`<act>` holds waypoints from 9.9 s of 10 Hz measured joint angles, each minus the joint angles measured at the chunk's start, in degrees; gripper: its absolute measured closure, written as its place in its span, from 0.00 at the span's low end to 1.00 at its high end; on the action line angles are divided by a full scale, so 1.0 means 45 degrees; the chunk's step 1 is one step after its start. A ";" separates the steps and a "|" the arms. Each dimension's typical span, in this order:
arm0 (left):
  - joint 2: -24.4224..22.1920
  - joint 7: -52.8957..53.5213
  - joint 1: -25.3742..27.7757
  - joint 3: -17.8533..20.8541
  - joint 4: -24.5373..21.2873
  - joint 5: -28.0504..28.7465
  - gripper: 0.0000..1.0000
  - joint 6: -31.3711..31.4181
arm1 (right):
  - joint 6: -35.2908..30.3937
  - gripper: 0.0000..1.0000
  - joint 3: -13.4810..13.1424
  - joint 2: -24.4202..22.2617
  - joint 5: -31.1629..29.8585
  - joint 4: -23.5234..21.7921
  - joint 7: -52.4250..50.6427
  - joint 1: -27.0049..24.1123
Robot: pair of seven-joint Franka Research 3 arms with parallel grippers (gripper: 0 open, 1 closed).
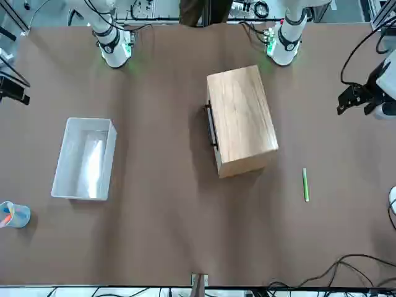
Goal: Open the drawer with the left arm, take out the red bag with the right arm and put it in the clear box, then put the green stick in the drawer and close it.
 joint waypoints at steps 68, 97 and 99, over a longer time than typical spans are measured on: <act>0.6787 -1.3419 -0.5731 -0.3290 0.4578 0.3310 0.00 0.2173 | 0.4217 0.00 0.0200 0.4098 0.2304 -0.0258 1.4045 0.5150; 0.8238 -0.1283 -0.0595 0.1500 -0.1312 0.0490 0.82 0.9338 | 0.9980 0.00 0.0050 0.6765 0.2031 -0.1083 2.6122 1.1255; 0.6918 -0.1280 -0.0615 0.1206 -0.1256 0.0490 0.82 0.8286 | 1.0214 0.00 0.0058 0.7016 0.2037 -0.1097 2.6187 1.1482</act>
